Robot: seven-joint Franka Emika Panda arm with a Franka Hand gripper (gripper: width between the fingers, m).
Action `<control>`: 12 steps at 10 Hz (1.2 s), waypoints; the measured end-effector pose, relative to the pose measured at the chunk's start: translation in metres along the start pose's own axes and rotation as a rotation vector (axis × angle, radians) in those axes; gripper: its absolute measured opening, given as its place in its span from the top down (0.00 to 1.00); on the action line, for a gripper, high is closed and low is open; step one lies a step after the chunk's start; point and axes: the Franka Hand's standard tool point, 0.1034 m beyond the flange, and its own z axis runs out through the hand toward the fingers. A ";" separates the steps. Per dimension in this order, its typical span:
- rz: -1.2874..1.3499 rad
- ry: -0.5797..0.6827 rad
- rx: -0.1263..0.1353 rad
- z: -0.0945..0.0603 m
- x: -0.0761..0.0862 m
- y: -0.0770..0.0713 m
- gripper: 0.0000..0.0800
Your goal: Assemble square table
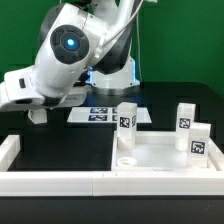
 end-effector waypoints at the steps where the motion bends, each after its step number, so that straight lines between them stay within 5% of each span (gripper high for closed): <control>1: 0.000 0.000 0.000 0.000 0.000 0.000 0.64; 8: -0.008 -0.008 0.002 -0.006 -0.002 -0.001 0.64; 12: -0.037 -0.018 0.037 -0.100 -0.040 0.006 0.64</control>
Offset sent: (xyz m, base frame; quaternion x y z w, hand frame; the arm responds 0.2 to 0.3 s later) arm 0.0000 0.0000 0.0000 0.0000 0.0000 0.0000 1.0000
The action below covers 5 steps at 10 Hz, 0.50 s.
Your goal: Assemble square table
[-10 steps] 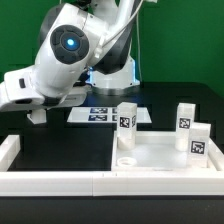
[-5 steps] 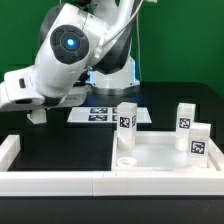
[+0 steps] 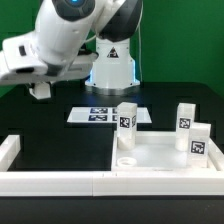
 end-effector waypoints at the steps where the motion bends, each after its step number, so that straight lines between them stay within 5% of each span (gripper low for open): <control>1: 0.005 0.032 -0.002 -0.020 -0.004 0.000 0.64; 3: -0.002 0.062 -0.001 -0.014 0.000 0.001 0.64; 5: 0.004 0.310 -0.001 -0.017 0.028 0.000 0.64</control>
Offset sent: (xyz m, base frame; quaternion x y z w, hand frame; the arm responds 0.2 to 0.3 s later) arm 0.0000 0.0000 0.0000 0.0000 0.1938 0.0000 0.9810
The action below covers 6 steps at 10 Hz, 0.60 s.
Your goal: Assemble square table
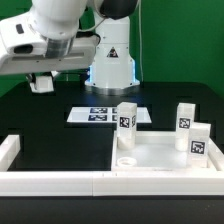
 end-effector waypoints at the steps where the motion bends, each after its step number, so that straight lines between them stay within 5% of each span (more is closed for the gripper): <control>1: 0.025 0.039 0.010 -0.021 0.007 -0.008 0.64; 4: 0.136 0.203 -0.037 -0.106 0.060 -0.009 0.64; 5: 0.136 0.235 -0.050 -0.124 0.065 -0.003 0.64; 6: 0.130 0.313 -0.075 -0.127 0.071 0.003 0.64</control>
Offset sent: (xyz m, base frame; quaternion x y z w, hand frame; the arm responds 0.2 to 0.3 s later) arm 0.1000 0.0504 0.0530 -0.0239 0.1430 0.1151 0.9827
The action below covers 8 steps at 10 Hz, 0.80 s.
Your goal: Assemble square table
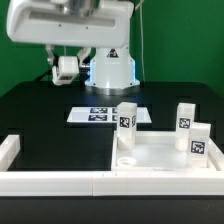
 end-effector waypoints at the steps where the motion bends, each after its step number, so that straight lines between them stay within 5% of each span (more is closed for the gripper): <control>1: -0.002 0.083 -0.003 0.003 0.000 0.000 0.64; 4: -0.006 0.221 -0.029 0.004 0.000 0.004 0.64; 6: 0.036 0.328 -0.023 0.009 0.014 -0.015 0.64; 8: 0.090 0.479 -0.041 -0.005 0.043 -0.035 0.64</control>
Offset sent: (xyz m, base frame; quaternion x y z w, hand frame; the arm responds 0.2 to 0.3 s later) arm 0.0000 0.0000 0.0000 0.0000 0.1296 0.0000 0.9916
